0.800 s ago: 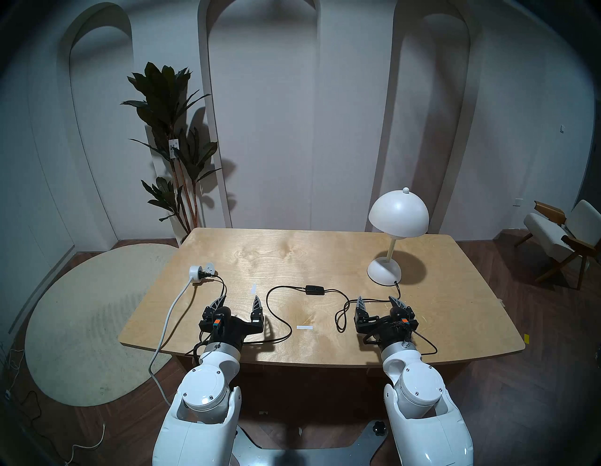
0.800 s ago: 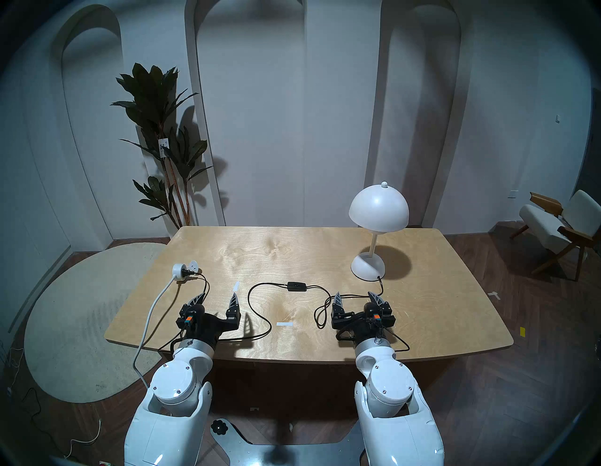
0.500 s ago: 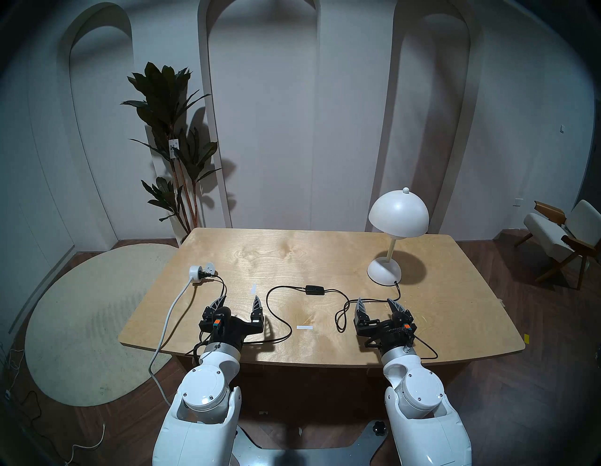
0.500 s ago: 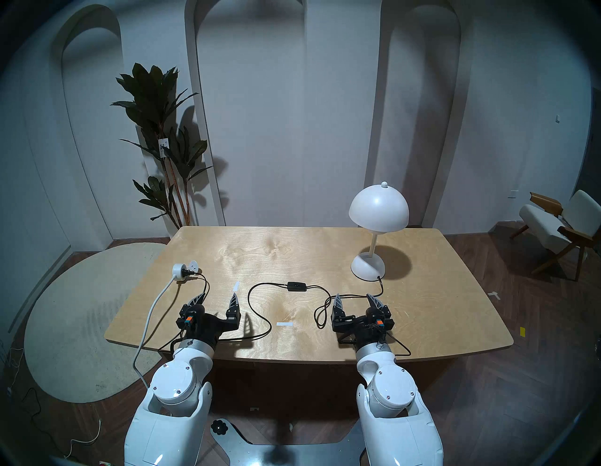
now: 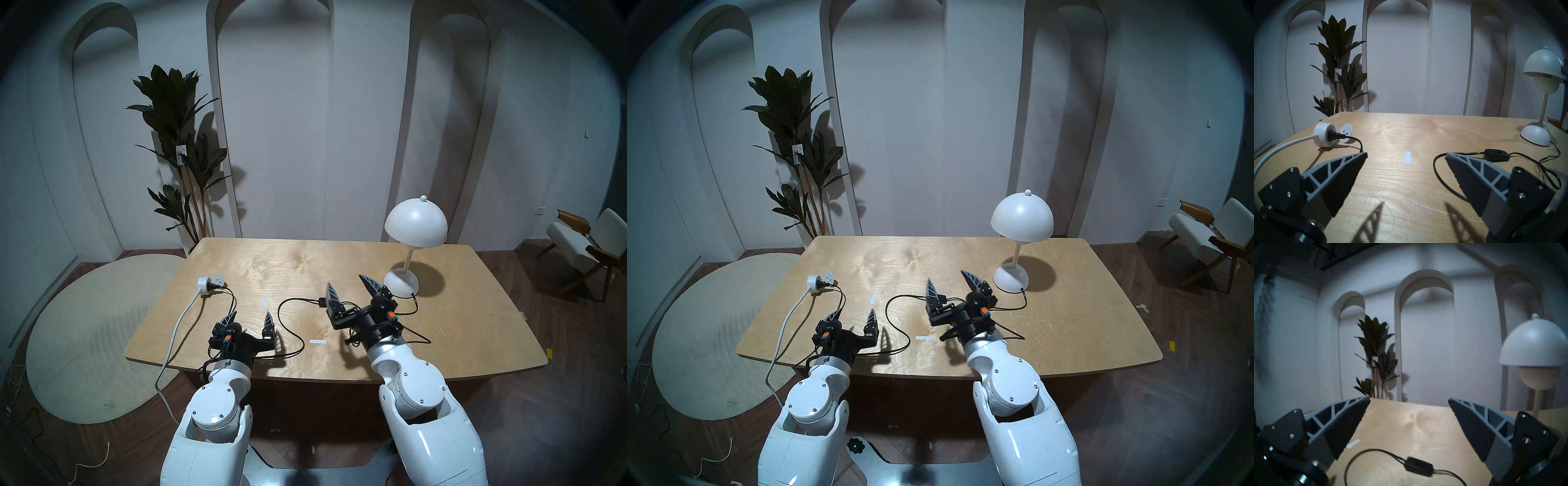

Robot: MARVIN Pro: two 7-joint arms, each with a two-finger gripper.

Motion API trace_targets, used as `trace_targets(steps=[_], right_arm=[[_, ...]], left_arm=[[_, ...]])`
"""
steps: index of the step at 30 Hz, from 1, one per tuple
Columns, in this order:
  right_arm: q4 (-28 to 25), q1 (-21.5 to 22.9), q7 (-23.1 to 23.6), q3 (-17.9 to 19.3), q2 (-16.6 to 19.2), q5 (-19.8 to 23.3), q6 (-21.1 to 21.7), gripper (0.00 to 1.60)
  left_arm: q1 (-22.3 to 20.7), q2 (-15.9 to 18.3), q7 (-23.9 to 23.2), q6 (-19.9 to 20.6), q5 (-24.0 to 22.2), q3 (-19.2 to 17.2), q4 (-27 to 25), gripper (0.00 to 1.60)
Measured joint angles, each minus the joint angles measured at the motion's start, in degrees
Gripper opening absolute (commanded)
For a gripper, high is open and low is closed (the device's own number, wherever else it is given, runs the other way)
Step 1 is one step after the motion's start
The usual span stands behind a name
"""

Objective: Turn on the table lamp by pressing the switch

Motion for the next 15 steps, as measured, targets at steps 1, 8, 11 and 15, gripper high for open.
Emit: trace_targets(steps=[1, 8, 11, 15], right_arm=[[-0.6, 0.8, 0.3, -1.4, 0.3, -0.1, 0.1, 1.6], [-2.3, 4.5, 0.7, -8.0, 1.6, 0.1, 1.3, 1.6], [-2.8, 6.5, -0.2, -11.5, 2.2, 0.8, 2.5, 1.6], [-3.3, 8.6, -1.9, -14.9, 2.5, 1.5, 3.9, 1.6]], left_arm=[[0.0, 0.0, 0.0, 0.0, 0.0, 0.0, 0.1, 1.6], [-0.1, 0.0, 0.0, 0.0, 0.0, 0.0, 0.2, 1.6], [-0.1, 0.0, 0.0, 0.0, 0.0, 0.0, 0.2, 1.6], [-0.1, 0.0, 0.0, 0.0, 0.0, 0.0, 0.2, 1.6]])
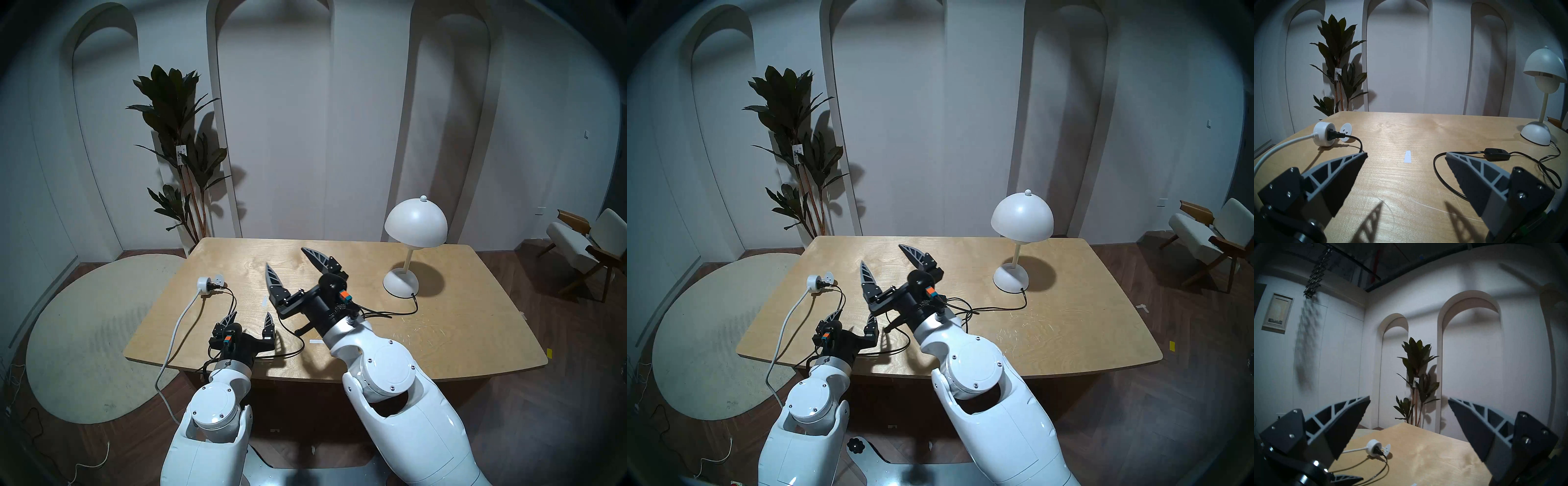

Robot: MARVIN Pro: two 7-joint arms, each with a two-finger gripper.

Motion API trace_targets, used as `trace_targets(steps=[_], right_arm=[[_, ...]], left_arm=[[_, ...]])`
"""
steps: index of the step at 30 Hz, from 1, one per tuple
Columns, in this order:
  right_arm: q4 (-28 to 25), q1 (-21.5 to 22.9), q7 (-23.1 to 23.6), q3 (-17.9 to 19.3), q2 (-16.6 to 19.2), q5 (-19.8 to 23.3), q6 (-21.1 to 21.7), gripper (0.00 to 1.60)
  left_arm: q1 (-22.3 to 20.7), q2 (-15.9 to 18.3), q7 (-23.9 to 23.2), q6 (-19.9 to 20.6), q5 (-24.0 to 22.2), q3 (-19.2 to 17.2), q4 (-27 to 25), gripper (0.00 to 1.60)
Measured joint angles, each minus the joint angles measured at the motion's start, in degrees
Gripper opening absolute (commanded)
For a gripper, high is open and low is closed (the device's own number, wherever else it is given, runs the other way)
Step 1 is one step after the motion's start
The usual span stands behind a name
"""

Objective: Turn on the table lamp by pressing the switch

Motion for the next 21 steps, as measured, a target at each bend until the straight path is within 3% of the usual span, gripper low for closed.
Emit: trace_targets(steps=[6, 21], right_arm=[[-0.9, 3.9, -4.3, -3.2, -0.8, 1.0, 2.5, 1.6], [-1.4, 12.4, -15.9, -3.7, -5.4, 3.0, 7.6, 1.6]], left_arm=[[0.0, 0.0, 0.0, 0.0, 0.0, 0.0, 0.0, 1.6], [0.0, 0.0, 0.0, 0.0, 0.0, 0.0, 0.0, 1.6]])
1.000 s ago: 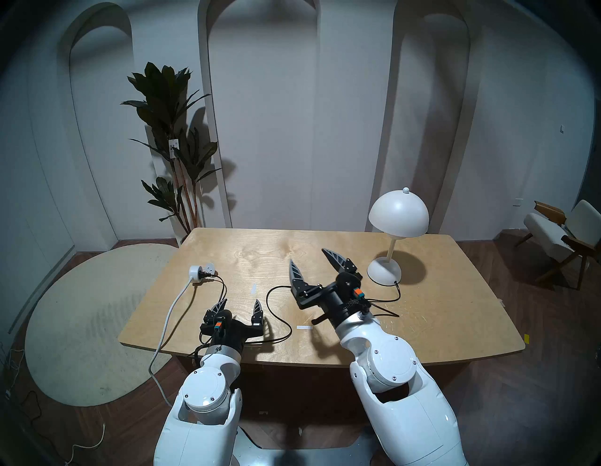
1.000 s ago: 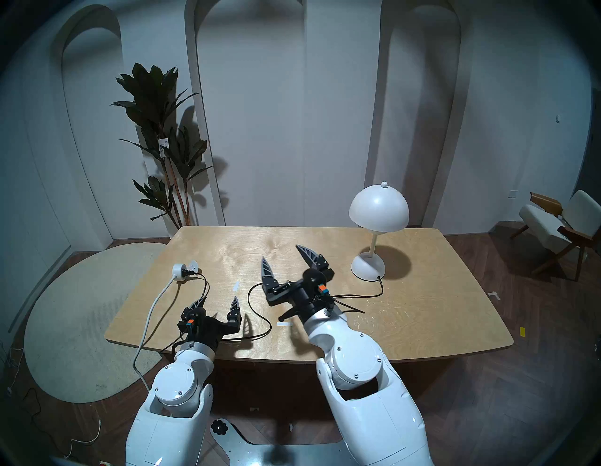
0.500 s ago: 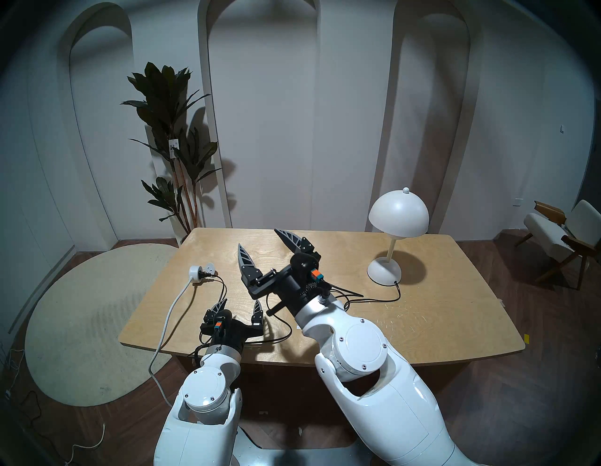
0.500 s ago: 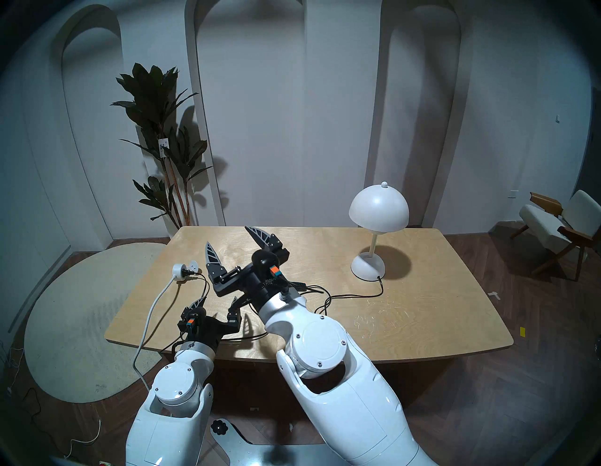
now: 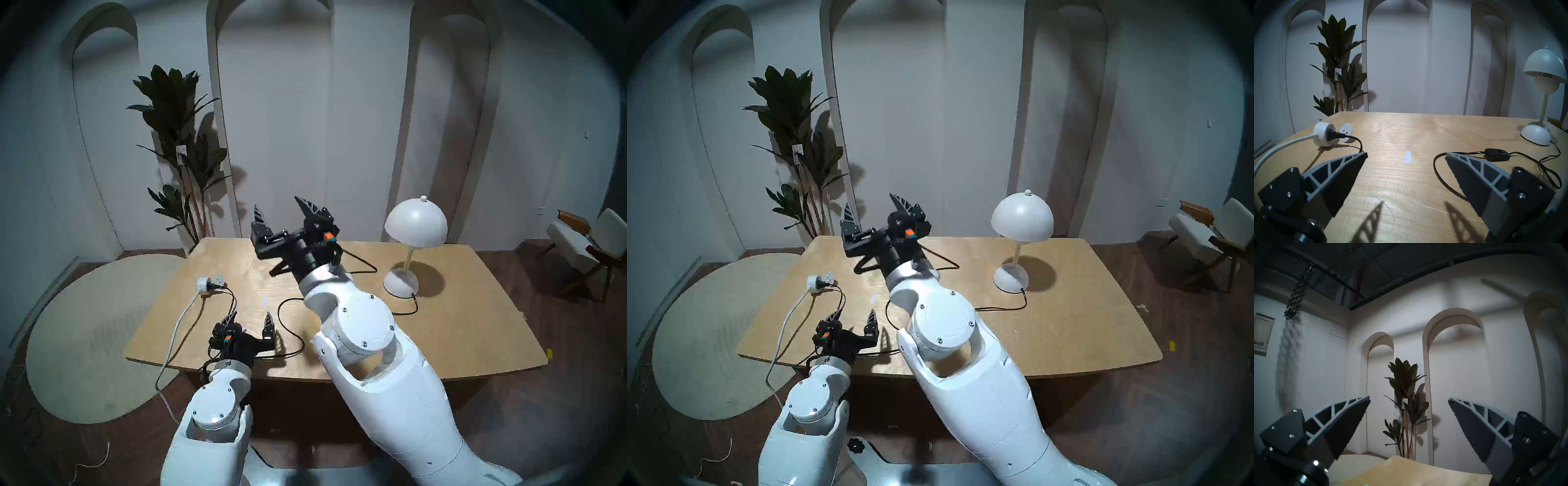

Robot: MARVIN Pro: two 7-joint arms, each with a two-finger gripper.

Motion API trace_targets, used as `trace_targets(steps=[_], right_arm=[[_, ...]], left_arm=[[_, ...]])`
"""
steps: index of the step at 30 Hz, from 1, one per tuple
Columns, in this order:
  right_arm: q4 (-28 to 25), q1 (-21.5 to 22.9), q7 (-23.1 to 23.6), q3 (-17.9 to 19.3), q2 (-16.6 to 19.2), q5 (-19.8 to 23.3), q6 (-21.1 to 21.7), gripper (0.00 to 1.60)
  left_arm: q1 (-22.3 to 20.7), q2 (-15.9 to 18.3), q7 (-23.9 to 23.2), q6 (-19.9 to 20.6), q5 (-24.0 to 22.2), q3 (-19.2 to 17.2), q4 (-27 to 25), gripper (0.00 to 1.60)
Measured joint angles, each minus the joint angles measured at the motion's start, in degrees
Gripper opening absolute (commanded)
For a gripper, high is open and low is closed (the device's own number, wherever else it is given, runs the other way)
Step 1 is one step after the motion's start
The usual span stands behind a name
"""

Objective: Turn on the table lamp by pressing the switch

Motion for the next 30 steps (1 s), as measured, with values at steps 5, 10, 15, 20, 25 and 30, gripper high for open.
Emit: trace_targets(steps=[5, 10, 15, 20, 25, 30], right_arm=[[1.7, 3.1, -5.1, 0.0, -1.9, 3.3, 1.8, 1.6], [4.6, 6.0, -10.3, -0.1, -3.7, 8.3, 3.0, 1.6], [7.6, 8.9, -15.5, -0.1, -5.6, 15.1, 3.4, 1.6], [10.2, 11.5, -21.1, 0.4, -7.4, 23.9, 2.2, 1.6], [11.3, 13.0, -26.6, 1.0, -8.4, 32.2, -1.2, 1.6], [10.6, 13.4, -32.8, 0.8, -8.7, 40.3, -6.2, 1.6]], left_arm=[[0.0, 0.0, 0.0, 0.0, 0.0, 0.0, 0.0, 1.6], [0.0, 0.0, 0.0, 0.0, 0.0, 0.0, -0.1, 1.6], [0.0, 0.0, 0.0, 0.0, 0.0, 0.0, -0.1, 1.6], [0.0, 0.0, 0.0, 0.0, 0.0, 0.0, -0.2, 1.6], [0.0, 0.0, 0.0, 0.0, 0.0, 0.0, -0.3, 1.6], [0.1, 0.0, 0.0, 0.0, 0.0, 0.0, -0.5, 1.6]])
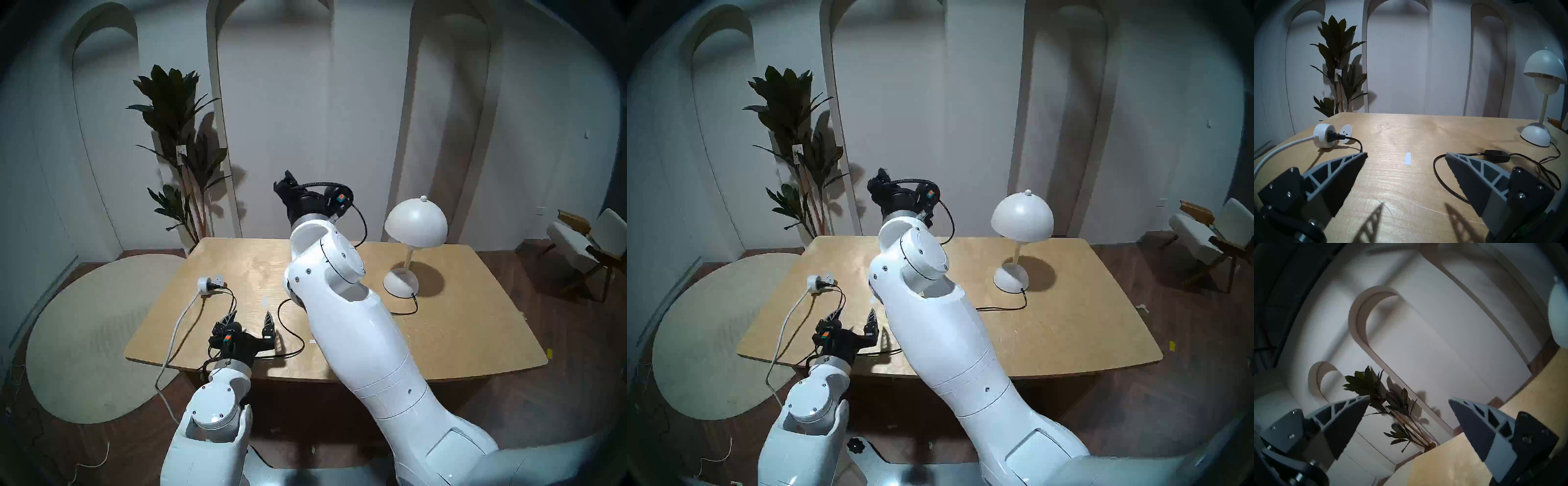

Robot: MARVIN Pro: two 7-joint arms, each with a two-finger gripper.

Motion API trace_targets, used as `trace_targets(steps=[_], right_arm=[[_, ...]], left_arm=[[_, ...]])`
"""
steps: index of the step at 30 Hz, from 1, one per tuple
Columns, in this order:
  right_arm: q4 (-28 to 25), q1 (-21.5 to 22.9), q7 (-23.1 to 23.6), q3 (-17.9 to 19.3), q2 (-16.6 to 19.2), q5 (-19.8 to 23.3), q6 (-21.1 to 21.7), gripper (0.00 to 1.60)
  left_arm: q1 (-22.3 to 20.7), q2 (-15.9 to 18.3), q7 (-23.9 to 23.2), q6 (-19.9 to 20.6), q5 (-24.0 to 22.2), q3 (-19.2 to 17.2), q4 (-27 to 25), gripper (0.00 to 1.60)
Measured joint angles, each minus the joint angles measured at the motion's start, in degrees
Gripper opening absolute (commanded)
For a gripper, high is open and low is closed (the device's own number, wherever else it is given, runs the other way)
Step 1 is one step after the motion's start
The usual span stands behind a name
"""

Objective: Turn on the table lamp by pressing the switch

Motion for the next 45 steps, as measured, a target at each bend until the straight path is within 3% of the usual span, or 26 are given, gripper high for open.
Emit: trace_targets(steps=[3, 10, 16, 22, 32, 45], right_arm=[[-1.5, -0.4, -4.3, -1.4, 0.2, 2.9, -3.4, 1.6], [-3.6, -1.9, -9.6, -4.8, 1.2, 3.4, -9.4, 1.6], [-4.3, -2.7, -11.4, -5.5, 2.4, 1.8, -10.9, 1.6], [-4.9, -1.9, -12.1, -3.6, 4.3, 0.4, -11.0, 1.6], [-5.2, -0.9, -10.4, 0.6, 6.8, 2.6, -10.5, 1.6], [1.2, -0.6, 0.3, 5.1, 7.9, 18.4, -9.4, 1.6]], left_arm=[[0.0, 0.0, 0.0, 0.0, 0.0, 0.0, -0.1, 1.6], [0.1, 0.0, 0.0, 0.0, 0.0, 0.0, -0.4, 1.6], [0.1, 0.0, 0.0, 0.0, 0.0, 0.0, -0.5, 1.6], [0.1, 0.0, 0.0, 0.0, 0.0, 0.0, -0.5, 1.6], [0.1, 0.0, 0.0, 0.0, 0.0, 0.0, -0.5, 1.6], [0.1, 0.0, 0.0, 0.0, 0.0, 0.0, -0.5, 1.6]])
